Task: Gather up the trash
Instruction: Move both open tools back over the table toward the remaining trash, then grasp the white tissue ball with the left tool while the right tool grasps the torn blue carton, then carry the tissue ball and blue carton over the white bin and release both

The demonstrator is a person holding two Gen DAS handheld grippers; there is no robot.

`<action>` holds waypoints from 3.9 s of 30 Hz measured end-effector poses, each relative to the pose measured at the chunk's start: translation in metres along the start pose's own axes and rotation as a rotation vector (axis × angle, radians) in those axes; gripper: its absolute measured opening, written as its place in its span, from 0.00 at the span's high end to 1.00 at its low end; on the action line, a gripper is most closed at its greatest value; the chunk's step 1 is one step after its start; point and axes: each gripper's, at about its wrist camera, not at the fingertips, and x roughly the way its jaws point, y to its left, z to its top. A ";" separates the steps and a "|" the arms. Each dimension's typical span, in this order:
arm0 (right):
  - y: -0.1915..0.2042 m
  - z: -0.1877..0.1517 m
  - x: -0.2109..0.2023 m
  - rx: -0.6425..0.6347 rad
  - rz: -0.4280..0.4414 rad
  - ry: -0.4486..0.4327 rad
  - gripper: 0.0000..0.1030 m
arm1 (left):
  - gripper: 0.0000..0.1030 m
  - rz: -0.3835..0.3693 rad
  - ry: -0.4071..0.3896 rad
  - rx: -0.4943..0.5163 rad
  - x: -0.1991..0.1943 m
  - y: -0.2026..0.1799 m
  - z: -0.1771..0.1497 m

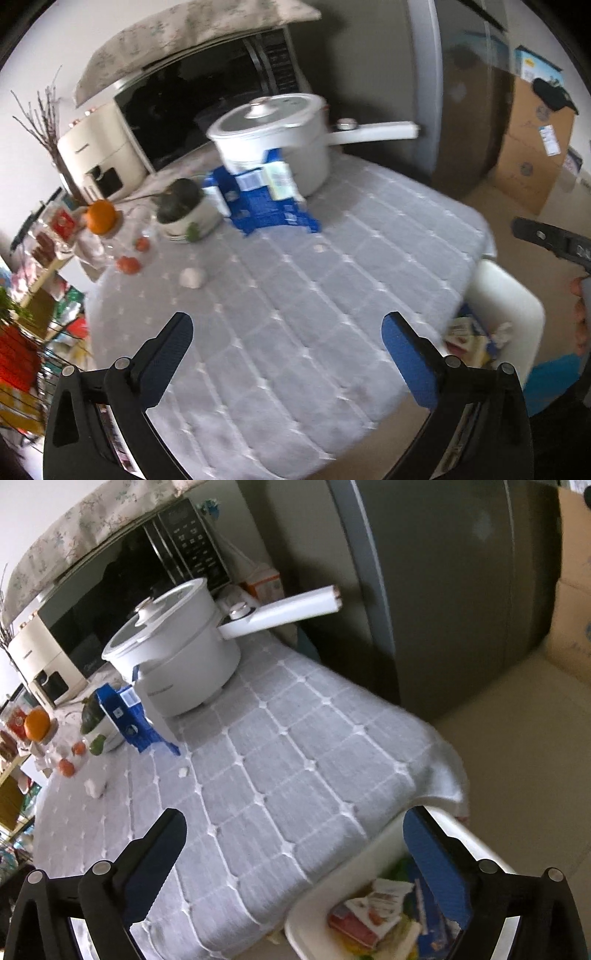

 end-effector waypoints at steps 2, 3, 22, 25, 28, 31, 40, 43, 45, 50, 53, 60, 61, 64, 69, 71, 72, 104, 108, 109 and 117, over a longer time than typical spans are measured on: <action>0.009 0.002 0.008 -0.025 -0.002 0.009 0.05 | 0.00 0.003 0.018 -0.021 0.011 0.019 0.004; 0.015 0.003 0.012 -0.043 -0.006 0.011 0.05 | 0.00 0.004 0.029 -0.040 0.021 0.034 0.006; 0.117 0.022 0.146 -0.287 0.021 0.063 0.05 | 0.08 -0.002 0.049 -0.200 0.215 0.149 -0.029; 0.128 0.023 0.163 -0.300 0.033 0.076 0.05 | 0.15 -0.020 0.047 -0.235 0.237 0.161 -0.031; 0.139 0.021 0.184 -0.327 0.040 0.092 0.05 | 0.18 -0.032 0.047 -0.266 0.255 0.174 -0.030; 0.148 0.020 0.202 -0.346 0.037 0.100 0.05 | 0.23 -0.081 0.018 -0.303 0.263 0.185 -0.030; 0.183 0.024 0.243 -0.394 0.080 0.070 0.05 | 0.64 -0.247 0.000 -0.361 0.273 0.191 -0.025; 0.195 0.027 0.256 -0.429 0.081 0.055 0.08 | 0.65 -0.269 -0.008 -0.352 0.267 0.188 -0.029; 0.201 0.028 0.261 -0.459 0.075 0.043 0.12 | 0.65 -0.279 -0.016 -0.349 0.263 0.186 -0.030; 0.207 0.035 0.274 -0.472 0.064 0.047 0.40 | 0.65 -0.277 0.005 -0.370 0.253 0.182 -0.039; 0.206 0.037 0.279 -0.457 0.084 0.080 0.82 | 0.65 -0.274 0.009 -0.377 0.248 0.183 -0.040; 0.201 0.032 0.247 -0.474 0.113 0.110 0.93 | 0.65 -0.278 -0.020 -0.376 0.207 0.174 -0.033; 0.201 0.030 0.239 -0.483 0.112 0.106 0.93 | 0.65 -0.279 -0.029 -0.373 0.200 0.172 -0.031; 0.197 0.026 0.212 -0.503 0.108 0.092 0.93 | 0.65 -0.288 -0.058 -0.354 0.169 0.161 -0.023; 0.185 0.019 0.165 -0.504 0.091 0.085 0.93 | 0.65 -0.301 -0.096 -0.339 0.124 0.143 -0.012; 0.178 0.016 0.144 -0.507 0.073 0.078 0.93 | 0.65 -0.317 -0.114 -0.344 0.106 0.135 -0.009; 0.174 0.015 0.135 -0.507 0.065 0.074 0.93 | 0.65 -0.323 -0.121 -0.342 0.100 0.130 -0.009; -0.043 -0.039 -0.047 -0.102 -0.225 0.031 0.93 | 0.64 -0.708 -0.018 0.086 0.047 -0.154 -0.044; -0.071 -0.047 -0.056 -0.054 -0.323 0.037 0.93 | 0.63 -0.740 0.045 0.141 0.063 -0.198 -0.046; -0.077 -0.049 -0.057 -0.043 -0.341 0.040 0.93 | 0.63 -0.742 0.054 0.145 0.066 -0.206 -0.045; -0.102 -0.053 -0.062 0.008 -0.377 0.070 0.93 | 0.17 -0.715 0.141 0.107 0.094 -0.236 -0.041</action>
